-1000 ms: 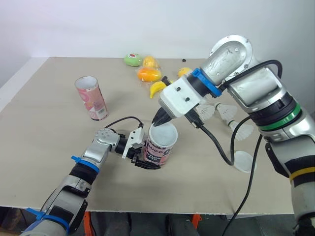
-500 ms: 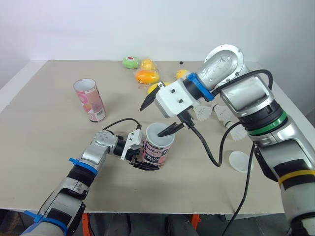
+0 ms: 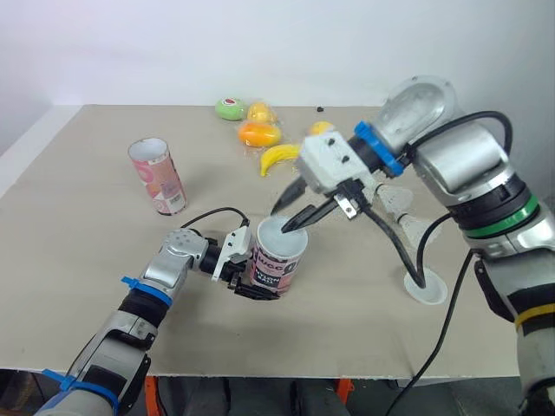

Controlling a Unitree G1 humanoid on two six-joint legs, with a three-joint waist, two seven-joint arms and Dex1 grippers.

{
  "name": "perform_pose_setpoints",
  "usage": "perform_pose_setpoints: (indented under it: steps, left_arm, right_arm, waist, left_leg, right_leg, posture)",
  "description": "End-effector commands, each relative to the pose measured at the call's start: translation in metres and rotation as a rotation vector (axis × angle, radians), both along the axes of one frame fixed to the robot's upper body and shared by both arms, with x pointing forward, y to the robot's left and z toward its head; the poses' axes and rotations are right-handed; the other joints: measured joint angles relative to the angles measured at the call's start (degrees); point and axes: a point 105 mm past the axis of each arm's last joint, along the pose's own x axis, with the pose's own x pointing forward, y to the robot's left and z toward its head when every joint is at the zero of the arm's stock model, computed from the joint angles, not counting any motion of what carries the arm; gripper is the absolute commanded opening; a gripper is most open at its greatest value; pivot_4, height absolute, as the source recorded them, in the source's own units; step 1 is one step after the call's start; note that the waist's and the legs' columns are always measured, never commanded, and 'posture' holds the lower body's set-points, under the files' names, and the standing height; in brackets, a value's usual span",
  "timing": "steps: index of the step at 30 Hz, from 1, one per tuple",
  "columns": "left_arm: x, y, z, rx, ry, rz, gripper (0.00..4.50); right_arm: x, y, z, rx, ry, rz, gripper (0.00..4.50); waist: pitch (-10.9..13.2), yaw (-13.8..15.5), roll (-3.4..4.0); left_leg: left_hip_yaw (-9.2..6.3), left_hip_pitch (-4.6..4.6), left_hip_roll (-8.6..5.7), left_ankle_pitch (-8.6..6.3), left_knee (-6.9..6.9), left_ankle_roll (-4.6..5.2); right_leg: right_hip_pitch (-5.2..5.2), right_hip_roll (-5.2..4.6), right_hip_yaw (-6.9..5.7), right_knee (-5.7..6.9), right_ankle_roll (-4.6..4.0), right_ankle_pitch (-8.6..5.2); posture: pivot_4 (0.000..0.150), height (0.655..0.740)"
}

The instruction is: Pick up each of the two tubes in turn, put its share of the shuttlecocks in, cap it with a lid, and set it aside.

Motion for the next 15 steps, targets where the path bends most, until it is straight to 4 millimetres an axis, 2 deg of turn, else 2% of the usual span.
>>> perform_pose_setpoints:
  steps: [1, 6, 12, 15]
  left_arm:
    - [-0.004, 0.010, -0.029, 0.107, 0.083, 0.031, 3.35]
    - [-0.005, 0.011, -0.029, 0.107, 0.084, 0.035, 3.35]
    - [-0.004, 0.011, -0.029, 0.105, 0.082, 0.042, 3.35]
    - [-0.003, 0.011, -0.028, 0.102, 0.080, 0.043, 3.35]
  right_arm:
    - [-0.005, -0.001, -0.001, -0.032, 0.000, 0.041, 0.04]
    - [0.003, 0.006, -0.014, -0.072, -0.018, 0.032, 0.04]
    - [0.010, 0.005, -0.054, -0.214, -0.054, 0.058, 0.04]
    - [0.011, 0.005, -0.058, -0.219, -0.055, 0.062, 0.04]
  waist:
    - [0.00, 0.00, 0.00]
    - [-0.01, -0.07, -0.01]
    - [-0.10, -0.17, -0.05]
    - [-0.25, -0.24, -0.09]
  left_leg:
    - [0.01, 0.00, 0.00, 0.00, 0.01, 0.00]
    - [0.01, 0.01, 0.00, 0.00, 0.01, 0.00]
    - [0.01, 0.13, 0.02, 0.00, 0.00, 0.00]
    - [-0.01, 0.21, 0.02, 0.00, 0.00, 0.00]
  right_leg:
    - [0.00, -0.01, 0.00, 0.00, 0.00, 0.00]
    - [-0.02, 0.00, 0.00, 0.00, 0.00, 0.01]
    - [0.03, 0.03, 0.00, 0.00, -0.07, 0.02]
    - [0.08, 0.04, 0.00, 0.00, -0.27, -0.03]
  posture:
    - [0.150, 0.6917]
    - [0.150, 0.6917]
    - [0.150, 0.6917]
    - [0.150, 0.6917]
